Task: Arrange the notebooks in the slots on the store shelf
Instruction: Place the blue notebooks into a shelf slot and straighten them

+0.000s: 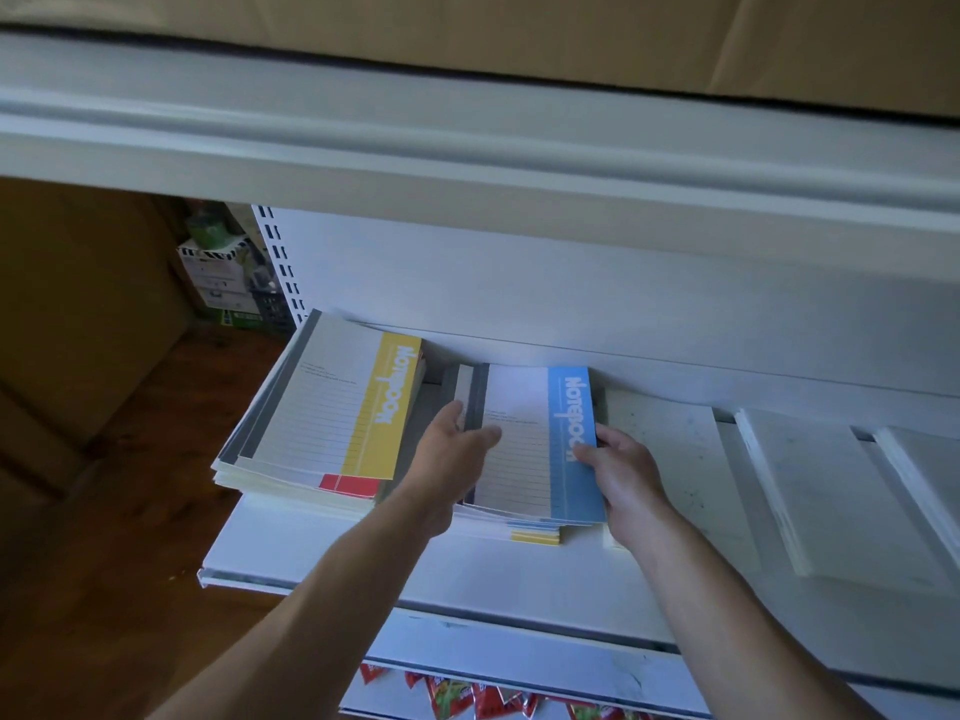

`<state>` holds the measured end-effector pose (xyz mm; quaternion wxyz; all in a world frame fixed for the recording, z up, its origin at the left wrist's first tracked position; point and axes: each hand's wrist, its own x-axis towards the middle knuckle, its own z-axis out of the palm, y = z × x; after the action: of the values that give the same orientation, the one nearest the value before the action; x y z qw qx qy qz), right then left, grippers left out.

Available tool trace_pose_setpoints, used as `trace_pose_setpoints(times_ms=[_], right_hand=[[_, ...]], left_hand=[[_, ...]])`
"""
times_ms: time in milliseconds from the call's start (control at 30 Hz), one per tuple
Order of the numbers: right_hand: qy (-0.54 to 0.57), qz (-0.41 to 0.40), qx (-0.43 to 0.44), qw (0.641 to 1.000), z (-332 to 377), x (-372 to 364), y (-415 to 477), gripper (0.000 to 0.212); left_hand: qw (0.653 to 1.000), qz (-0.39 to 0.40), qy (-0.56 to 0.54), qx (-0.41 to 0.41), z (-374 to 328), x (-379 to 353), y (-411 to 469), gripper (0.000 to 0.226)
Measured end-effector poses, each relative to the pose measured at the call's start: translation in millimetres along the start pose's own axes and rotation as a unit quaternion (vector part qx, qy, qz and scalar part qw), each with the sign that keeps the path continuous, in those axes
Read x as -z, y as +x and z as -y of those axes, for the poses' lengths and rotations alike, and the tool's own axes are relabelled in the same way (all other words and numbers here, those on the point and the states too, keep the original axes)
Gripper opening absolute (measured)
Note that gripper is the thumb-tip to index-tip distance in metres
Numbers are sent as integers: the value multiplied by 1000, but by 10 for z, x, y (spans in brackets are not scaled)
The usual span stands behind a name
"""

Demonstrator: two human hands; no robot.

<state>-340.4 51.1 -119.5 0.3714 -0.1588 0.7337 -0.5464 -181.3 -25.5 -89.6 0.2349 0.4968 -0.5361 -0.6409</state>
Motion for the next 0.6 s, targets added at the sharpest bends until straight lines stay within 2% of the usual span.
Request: trace_pose_setpoints(times_ms=[67, 200, 267, 400, 600], right_hand=[[24, 6, -6, 1000, 12, 13, -9, 22], [83, 48, 16, 995, 94, 15, -82, 20], [84, 50, 36, 995, 147, 38, -128, 20], [54, 37, 70, 995, 188, 211, -248, 22], [26, -25, 95, 995, 97, 790, -442, 34]], left_hand=[[999, -1, -37, 14, -16, 29, 39, 60], [996, 20, -81, 34, -24, 33, -4, 26], [995, 25, -96, 28, -27, -13, -37, 19], [985, 71, -153, 15, -26, -185, -103, 19], [980, 128, -152, -14, 13, -765, -260, 15]])
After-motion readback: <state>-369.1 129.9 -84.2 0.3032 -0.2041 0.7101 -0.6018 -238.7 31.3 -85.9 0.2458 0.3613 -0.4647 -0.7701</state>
